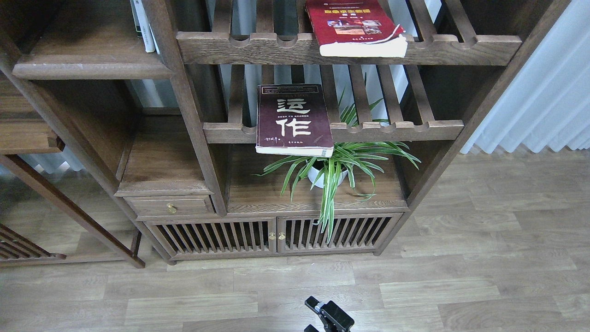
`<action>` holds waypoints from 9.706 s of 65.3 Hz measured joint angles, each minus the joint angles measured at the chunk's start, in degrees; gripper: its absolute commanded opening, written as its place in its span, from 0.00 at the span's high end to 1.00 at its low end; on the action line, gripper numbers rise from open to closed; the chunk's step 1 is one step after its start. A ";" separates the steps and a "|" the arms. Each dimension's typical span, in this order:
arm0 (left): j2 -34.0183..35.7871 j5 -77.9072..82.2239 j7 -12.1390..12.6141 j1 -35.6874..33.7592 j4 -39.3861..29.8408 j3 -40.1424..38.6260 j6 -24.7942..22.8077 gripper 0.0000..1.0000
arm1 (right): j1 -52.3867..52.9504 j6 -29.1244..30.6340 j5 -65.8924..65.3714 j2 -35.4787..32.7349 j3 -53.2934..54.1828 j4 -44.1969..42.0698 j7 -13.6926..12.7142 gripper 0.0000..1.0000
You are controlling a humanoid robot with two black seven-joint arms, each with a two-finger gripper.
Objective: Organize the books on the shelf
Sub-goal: 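Release the white book and withdraw the left gripper, then reach the right gripper up to the red book on the upper shelf, then grasp the red book and pull it down toward the left gripper, then grasp the red book with the left gripper from the right gripper, then lift the red book with the left gripper onto the high shelf, then release the red book and withdraw the left gripper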
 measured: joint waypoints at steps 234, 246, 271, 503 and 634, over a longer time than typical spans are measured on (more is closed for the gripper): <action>5.08 -26.06 0.05 67.82 -36.72 -15.02 0.00 0.00 | 41.81 -20.11 -1.93 -3.03 24.38 18.48 17.25 0.96; 5.08 -26.06 0.05 67.82 -36.64 -15.10 0.00 0.00 | 38.83 -16.37 -1.92 -3.59 23.55 19.43 17.14 0.96; 1.69 -26.10 -0.03 69.72 -36.56 -14.40 0.00 0.00 | 14.46 -4.54 0.41 -7.98 25.55 36.93 15.53 0.95; 11.21 -48.23 -3.00 63.68 -47.37 -13.91 0.00 0.96 | -10.34 0.01 -10.97 -1.76 9.07 12.66 -6.85 0.01; -8.00 3.48 1.81 -0.55 8.51 -5.72 0.01 0.92 | -10.41 0.00 -10.37 -1.21 8.71 12.85 -6.77 0.01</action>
